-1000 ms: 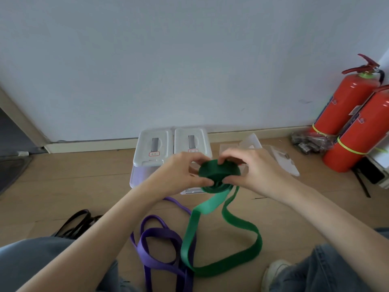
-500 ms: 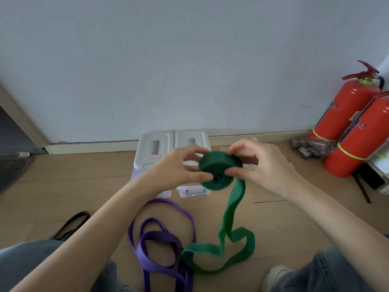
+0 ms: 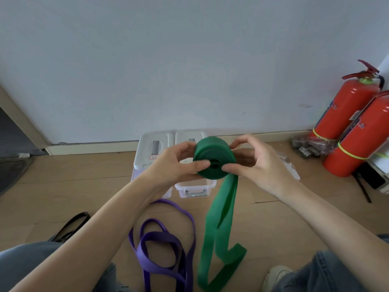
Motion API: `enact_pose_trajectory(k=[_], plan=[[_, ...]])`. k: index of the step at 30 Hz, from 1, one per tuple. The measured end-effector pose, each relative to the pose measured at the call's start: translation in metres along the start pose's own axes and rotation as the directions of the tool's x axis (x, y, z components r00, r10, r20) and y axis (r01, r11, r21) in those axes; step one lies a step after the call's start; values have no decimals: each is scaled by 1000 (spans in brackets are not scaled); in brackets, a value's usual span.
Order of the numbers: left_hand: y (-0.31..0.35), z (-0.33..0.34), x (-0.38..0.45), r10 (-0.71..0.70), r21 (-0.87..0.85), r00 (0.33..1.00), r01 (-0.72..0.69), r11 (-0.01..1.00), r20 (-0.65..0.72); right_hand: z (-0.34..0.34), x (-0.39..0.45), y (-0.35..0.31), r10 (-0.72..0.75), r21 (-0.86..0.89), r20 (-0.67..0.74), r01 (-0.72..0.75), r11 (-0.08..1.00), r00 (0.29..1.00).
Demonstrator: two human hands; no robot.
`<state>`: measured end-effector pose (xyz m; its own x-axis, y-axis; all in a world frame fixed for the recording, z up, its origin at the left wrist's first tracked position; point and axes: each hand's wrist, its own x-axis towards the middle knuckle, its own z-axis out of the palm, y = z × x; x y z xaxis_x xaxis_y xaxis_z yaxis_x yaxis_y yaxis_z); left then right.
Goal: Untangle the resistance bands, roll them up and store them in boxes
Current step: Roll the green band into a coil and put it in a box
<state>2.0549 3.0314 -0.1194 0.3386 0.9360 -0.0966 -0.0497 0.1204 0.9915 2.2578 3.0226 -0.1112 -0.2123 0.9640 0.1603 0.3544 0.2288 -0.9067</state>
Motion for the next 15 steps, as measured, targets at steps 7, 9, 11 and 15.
enact_pose_trajectory(k=[7, 9, 11, 15], plan=[[-8, 6, -1, -2, 381, 993, -42, 924, 115, 2, -3, 2, -57, -258, 153, 95, 962, 987], [-4, 4, -2, -18, 165, 996, 3, 986, 88, 0, -3, 0, -24, -19, 93, 26, 999, 995], [2, 0, 0, 0, -65, 999, 3, 998, 37, -1, -1, -1, 22, 175, 46, -30, 984, 999], [4, 2, 1, -1, -260, 1000, -3, 965, -14, 9, 0, 0, 42, 302, -58, -22, 953, 997]])
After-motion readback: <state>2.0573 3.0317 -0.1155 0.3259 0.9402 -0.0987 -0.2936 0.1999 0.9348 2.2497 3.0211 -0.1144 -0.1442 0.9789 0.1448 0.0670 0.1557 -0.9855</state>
